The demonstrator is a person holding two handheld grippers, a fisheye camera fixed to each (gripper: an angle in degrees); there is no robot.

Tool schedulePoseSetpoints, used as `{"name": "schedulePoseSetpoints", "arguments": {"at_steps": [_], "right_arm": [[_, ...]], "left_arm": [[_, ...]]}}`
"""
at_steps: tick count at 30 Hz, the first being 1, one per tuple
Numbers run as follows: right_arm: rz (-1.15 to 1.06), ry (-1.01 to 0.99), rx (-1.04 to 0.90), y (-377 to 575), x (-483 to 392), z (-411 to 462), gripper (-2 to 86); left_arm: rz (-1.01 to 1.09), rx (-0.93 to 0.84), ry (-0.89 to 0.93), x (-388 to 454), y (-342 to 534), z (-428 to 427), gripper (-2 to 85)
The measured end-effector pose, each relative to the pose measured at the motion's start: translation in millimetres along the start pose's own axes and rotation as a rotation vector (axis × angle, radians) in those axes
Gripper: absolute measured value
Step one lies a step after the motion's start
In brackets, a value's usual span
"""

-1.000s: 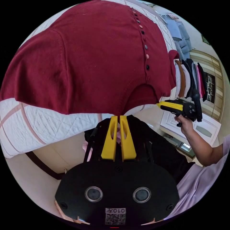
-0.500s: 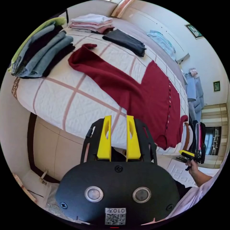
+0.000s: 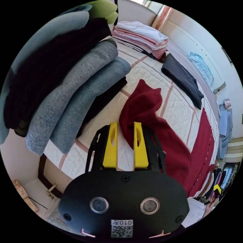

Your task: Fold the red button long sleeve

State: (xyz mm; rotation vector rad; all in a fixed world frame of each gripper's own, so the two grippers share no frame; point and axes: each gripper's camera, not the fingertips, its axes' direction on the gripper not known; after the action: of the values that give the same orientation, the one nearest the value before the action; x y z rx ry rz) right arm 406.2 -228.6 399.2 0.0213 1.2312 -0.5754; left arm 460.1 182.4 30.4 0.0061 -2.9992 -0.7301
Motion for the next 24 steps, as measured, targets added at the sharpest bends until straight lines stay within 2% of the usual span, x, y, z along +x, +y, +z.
{"name": "schedulePoseSetpoints", "arguments": {"at_steps": [6,9,11,13,15,16,17,19,21,24], "right_arm": [[0.095,-0.019,0.025,18,30,-27,2.5],[0.151,-0.016,0.074,28,51,-50,2.5],[0.181,-0.007,0.105,37,63,-65,2.4],[0.208,0.018,0.126,47,74,-79,2.4],[0.263,0.055,0.145,63,92,-99,2.4],[0.282,0.063,0.144,68,97,-103,2.5],[0.316,0.067,0.13,76,108,-109,2.6],[0.353,0.042,0.078,88,127,-115,3.0],[0.404,0.033,0.071,106,148,-124,4.0],[0.46,-0.005,0.099,116,173,-129,8.3]], "left_arm": [[-0.028,0.273,0.116,46,22,-86,0.9],[0.256,0.396,0.057,141,28,-149,0.7],[0.581,0.438,0.041,247,47,-180,1.0],[0.8,0.454,0.081,327,74,-193,1.6],[0.999,0.405,0.193,399,110,-192,2.7],[1.118,0.298,0.244,442,137,-179,4.5],[1.201,0.165,0.221,477,166,-157,6.2],[1.273,0.028,0.179,503,208,-128,8.2],[1.265,-0.012,0.134,504,241,-115,9.4],[1.195,-0.032,-0.04,482,273,-112,11.2]]}}
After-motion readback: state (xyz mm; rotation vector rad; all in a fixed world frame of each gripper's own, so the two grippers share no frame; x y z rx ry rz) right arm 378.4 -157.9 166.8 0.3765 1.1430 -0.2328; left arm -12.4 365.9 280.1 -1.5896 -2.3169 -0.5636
